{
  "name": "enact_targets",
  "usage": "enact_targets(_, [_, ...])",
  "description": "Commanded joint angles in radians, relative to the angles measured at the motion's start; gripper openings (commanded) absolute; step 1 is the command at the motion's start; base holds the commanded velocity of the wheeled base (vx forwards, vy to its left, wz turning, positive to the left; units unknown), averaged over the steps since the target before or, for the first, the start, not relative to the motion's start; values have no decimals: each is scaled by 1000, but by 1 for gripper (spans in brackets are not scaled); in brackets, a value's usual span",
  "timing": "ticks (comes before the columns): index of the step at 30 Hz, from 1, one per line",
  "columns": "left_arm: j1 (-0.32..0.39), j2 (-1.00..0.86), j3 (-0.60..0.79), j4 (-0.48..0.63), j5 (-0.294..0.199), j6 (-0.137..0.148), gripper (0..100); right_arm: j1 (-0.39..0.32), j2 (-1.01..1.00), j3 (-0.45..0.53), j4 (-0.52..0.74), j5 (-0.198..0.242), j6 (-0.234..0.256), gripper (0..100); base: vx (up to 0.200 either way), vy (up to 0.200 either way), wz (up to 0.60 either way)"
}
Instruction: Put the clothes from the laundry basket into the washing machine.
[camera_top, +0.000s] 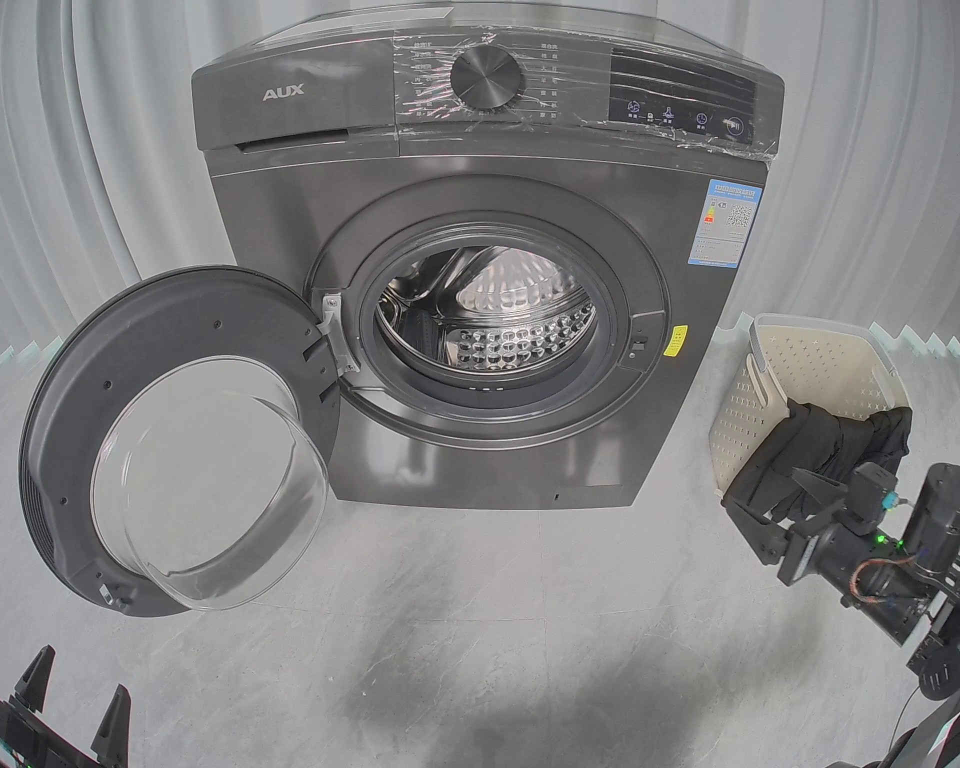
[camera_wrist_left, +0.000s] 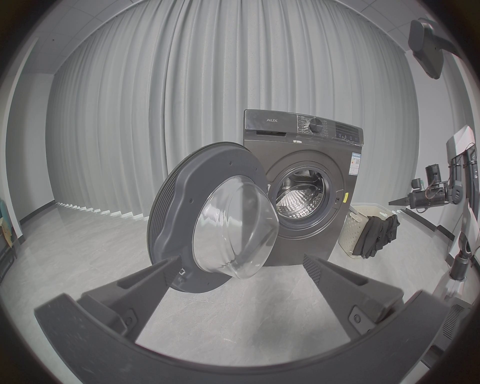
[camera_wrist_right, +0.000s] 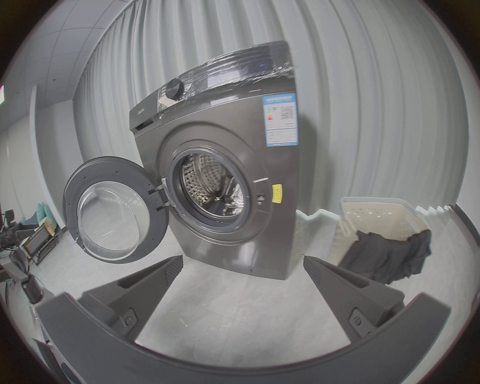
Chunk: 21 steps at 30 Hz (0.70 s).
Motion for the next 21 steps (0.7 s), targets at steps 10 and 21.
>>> enact_targets(10, [0, -15, 16, 2, -1, -2, 100, -94, -537, 114, 314, -45, -2, 100, 0, 0, 0])
enact_targets(21, [0, -15, 16, 0, 0, 0, 100, -295, -1271, 114, 1022, -58, -38, 100, 0, 0, 0])
